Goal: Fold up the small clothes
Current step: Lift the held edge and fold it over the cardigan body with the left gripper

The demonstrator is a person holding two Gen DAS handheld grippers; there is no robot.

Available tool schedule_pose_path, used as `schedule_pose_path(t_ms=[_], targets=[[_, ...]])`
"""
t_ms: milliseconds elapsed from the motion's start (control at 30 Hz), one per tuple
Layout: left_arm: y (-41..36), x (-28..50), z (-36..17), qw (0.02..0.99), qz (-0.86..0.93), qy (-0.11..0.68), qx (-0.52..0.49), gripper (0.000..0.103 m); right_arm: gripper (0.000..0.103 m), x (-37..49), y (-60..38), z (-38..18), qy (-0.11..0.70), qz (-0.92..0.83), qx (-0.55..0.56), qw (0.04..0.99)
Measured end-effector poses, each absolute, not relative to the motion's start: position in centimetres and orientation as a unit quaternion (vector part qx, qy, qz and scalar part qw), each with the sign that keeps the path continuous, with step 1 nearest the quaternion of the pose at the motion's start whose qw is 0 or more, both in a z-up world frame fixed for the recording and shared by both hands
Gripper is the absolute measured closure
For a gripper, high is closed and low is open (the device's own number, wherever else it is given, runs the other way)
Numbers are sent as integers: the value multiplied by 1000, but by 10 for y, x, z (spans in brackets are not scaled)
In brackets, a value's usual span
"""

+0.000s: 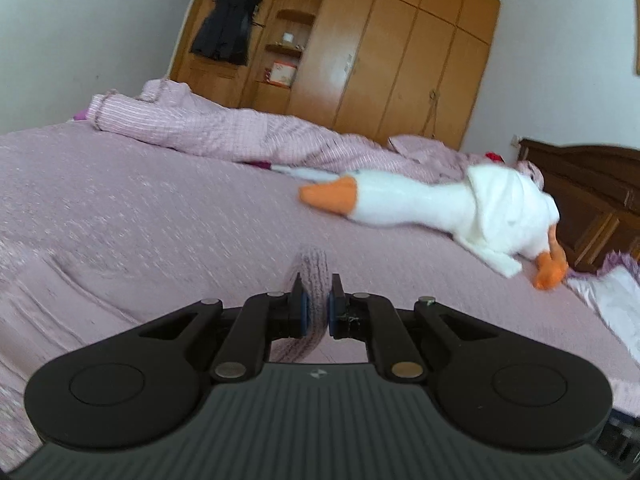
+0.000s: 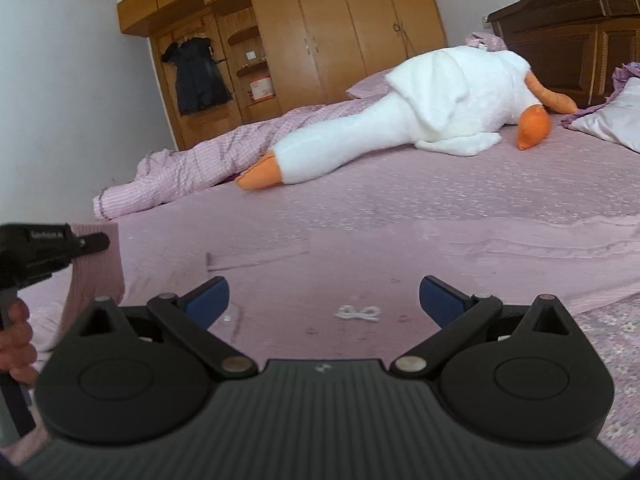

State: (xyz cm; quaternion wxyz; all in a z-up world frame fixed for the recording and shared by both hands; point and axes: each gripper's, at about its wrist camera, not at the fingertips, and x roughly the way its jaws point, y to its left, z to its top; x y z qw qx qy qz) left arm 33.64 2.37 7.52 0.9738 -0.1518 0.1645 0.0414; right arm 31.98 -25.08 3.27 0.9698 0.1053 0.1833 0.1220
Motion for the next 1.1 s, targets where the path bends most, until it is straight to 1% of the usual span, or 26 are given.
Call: schedule_pose_path(t_ms=[167, 467, 700, 1100], targets=[[1, 341, 63, 975, 30, 168, -144, 93, 0, 328, -269, 27, 183, 114, 98, 971], [-35, 365, 64, 977, 5, 161, -139, 93, 0, 333, -294, 20, 170, 107, 86, 976], [-77, 382, 65, 978, -26, 161, -130, 93, 0, 339, -313, 21, 169, 93, 101, 976], [-114, 384, 54, 977, -62, 164, -121, 93, 0, 349, -340, 19, 168, 53, 111, 978]])
